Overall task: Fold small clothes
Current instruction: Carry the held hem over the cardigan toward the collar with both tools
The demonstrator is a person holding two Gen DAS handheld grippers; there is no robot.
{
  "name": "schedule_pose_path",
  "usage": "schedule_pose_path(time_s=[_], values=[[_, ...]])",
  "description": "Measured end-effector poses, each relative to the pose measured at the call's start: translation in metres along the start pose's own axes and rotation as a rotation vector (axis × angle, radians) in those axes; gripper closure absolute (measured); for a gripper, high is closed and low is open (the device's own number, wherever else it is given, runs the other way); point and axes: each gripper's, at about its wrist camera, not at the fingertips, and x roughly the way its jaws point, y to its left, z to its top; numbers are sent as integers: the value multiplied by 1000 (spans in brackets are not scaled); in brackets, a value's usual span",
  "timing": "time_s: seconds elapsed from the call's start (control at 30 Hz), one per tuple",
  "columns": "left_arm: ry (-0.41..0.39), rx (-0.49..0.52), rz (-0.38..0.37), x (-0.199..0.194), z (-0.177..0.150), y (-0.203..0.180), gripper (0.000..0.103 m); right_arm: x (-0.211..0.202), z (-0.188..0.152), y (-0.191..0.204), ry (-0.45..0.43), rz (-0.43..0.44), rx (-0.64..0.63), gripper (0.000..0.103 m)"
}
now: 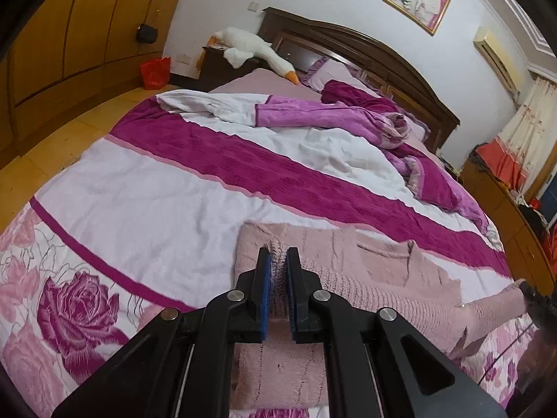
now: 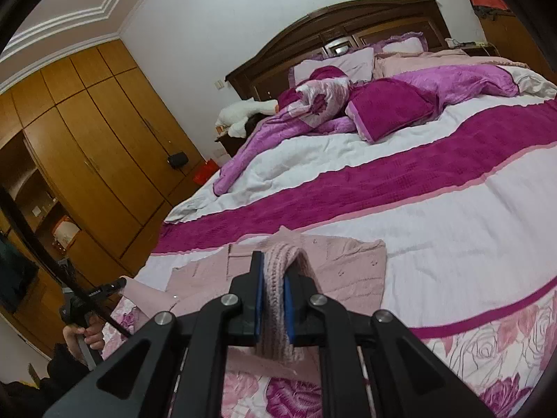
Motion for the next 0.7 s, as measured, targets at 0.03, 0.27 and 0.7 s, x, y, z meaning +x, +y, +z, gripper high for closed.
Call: schedule_pose_path(time_s=[0.03, 0.27, 0.7], values=[[2, -4, 5, 4, 3, 1, 103, 4, 2, -2, 3, 0, -1, 93], [47, -1, 51, 43, 16, 5, 103, 35, 11, -12, 46, -29, -8, 93], [36, 44, 79, 95, 28, 6, 103, 84, 23, -35, 85, -102, -37, 93]])
